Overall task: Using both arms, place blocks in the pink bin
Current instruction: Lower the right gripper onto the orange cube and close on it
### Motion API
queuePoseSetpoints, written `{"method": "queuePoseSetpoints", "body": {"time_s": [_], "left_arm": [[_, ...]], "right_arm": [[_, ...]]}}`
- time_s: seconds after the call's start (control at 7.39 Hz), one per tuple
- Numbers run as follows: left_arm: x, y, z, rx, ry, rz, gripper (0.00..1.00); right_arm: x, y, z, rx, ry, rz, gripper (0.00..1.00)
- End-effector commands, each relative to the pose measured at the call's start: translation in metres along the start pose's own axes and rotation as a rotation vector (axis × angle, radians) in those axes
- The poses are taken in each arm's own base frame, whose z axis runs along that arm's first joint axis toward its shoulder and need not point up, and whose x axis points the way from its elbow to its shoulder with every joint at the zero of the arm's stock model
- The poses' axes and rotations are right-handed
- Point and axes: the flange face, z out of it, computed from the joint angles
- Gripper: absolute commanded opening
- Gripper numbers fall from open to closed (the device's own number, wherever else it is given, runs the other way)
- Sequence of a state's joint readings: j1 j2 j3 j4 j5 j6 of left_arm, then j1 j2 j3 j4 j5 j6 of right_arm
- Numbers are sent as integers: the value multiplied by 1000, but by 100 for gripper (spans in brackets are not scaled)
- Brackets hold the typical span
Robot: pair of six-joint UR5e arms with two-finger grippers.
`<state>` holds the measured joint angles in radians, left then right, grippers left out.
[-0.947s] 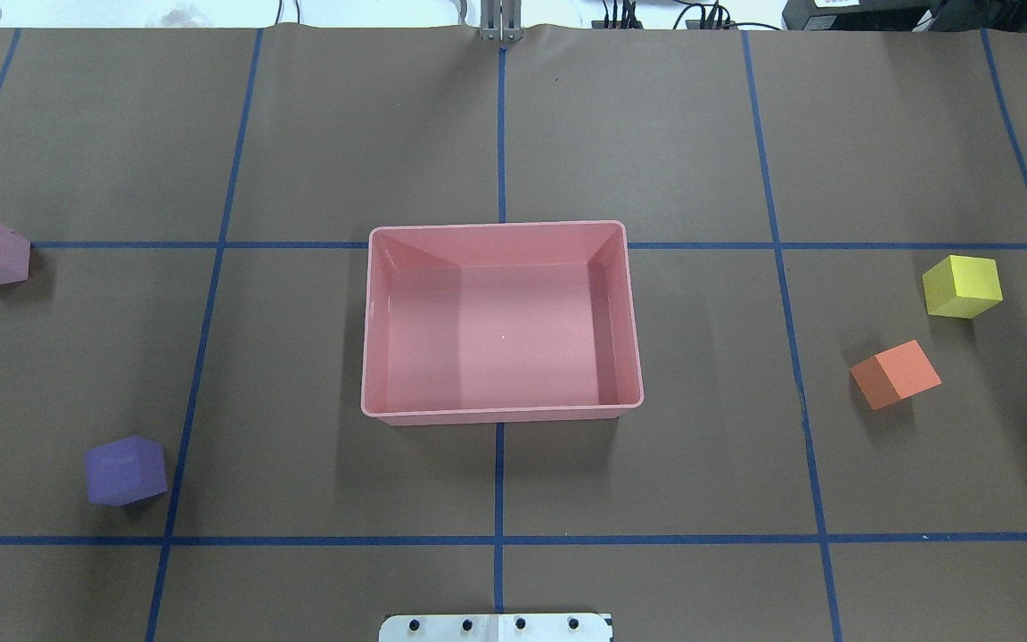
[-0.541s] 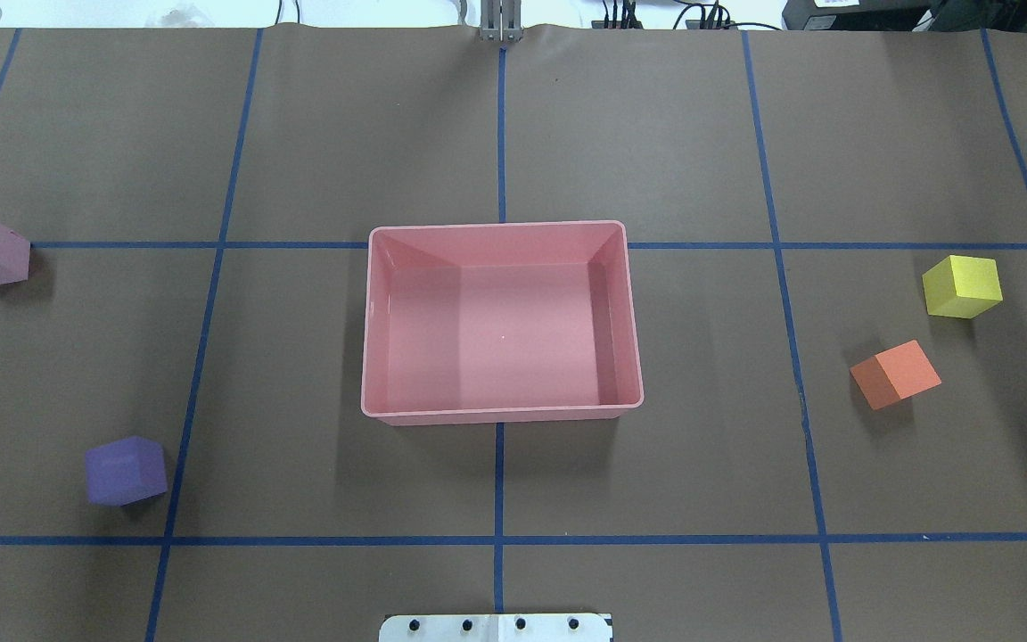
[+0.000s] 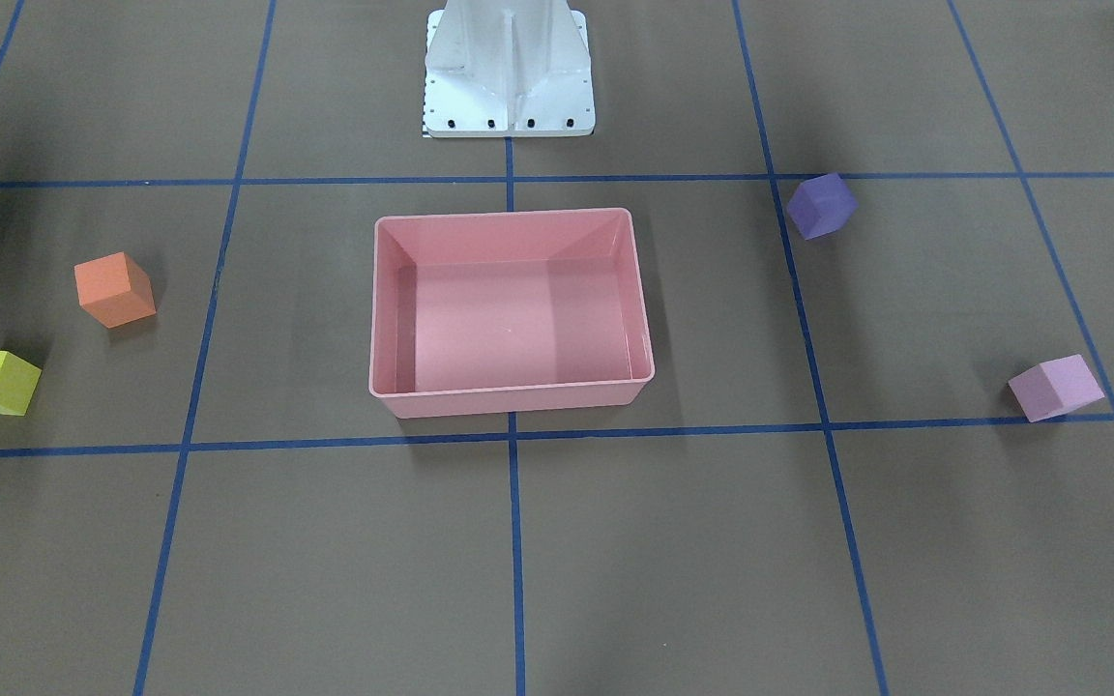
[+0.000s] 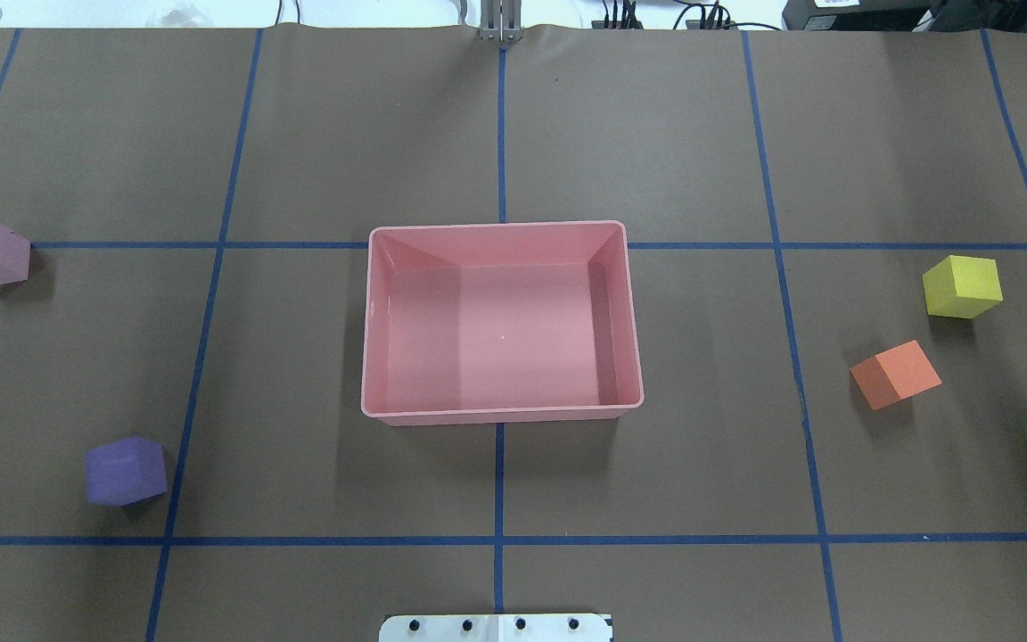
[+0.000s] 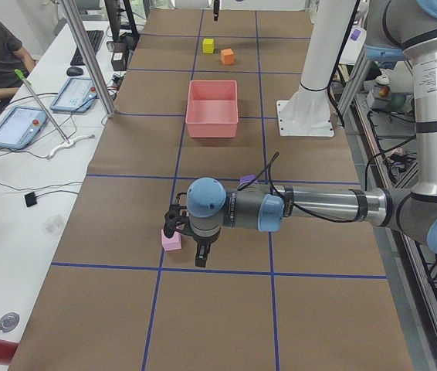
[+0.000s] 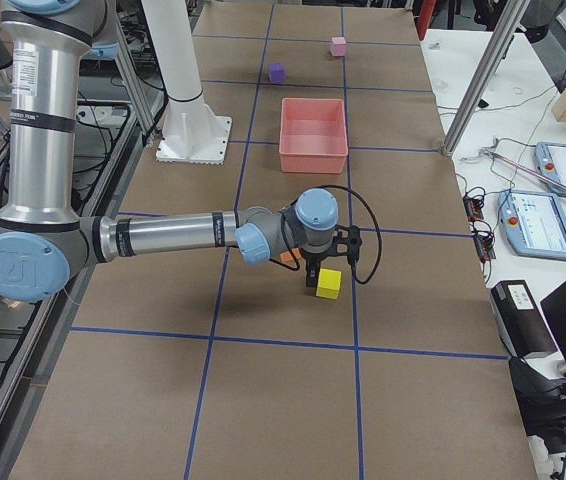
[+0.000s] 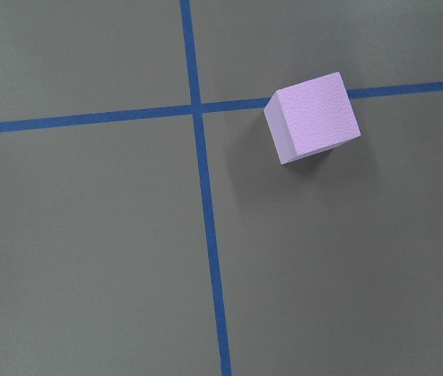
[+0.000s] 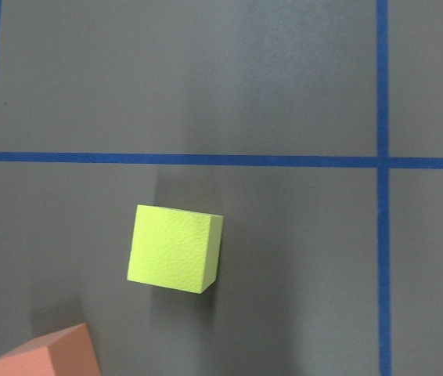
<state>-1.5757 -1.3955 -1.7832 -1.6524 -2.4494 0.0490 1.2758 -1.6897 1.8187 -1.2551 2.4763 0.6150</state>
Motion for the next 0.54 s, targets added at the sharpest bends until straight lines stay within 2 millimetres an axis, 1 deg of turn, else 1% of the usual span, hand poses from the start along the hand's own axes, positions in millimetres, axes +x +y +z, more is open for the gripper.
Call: {"method": "queuePoseSetpoints", "body": {"time_s": [0.0, 0.14, 0.27, 0.41], "left_arm": [[-1, 0, 1, 5, -3, 4, 100], [-3, 1, 2, 2, -3, 2, 100], [-4, 2, 3, 0, -3, 0, 100], [-4, 2, 3, 0, -1, -1, 100]], "right_arm": [[-82, 36, 46, -58, 36, 23, 100], [-89, 45, 66, -79, 67, -6, 100], [-90, 56, 90, -57, 153, -47, 100], [-95, 63, 105, -42, 198, -85, 100]]}}
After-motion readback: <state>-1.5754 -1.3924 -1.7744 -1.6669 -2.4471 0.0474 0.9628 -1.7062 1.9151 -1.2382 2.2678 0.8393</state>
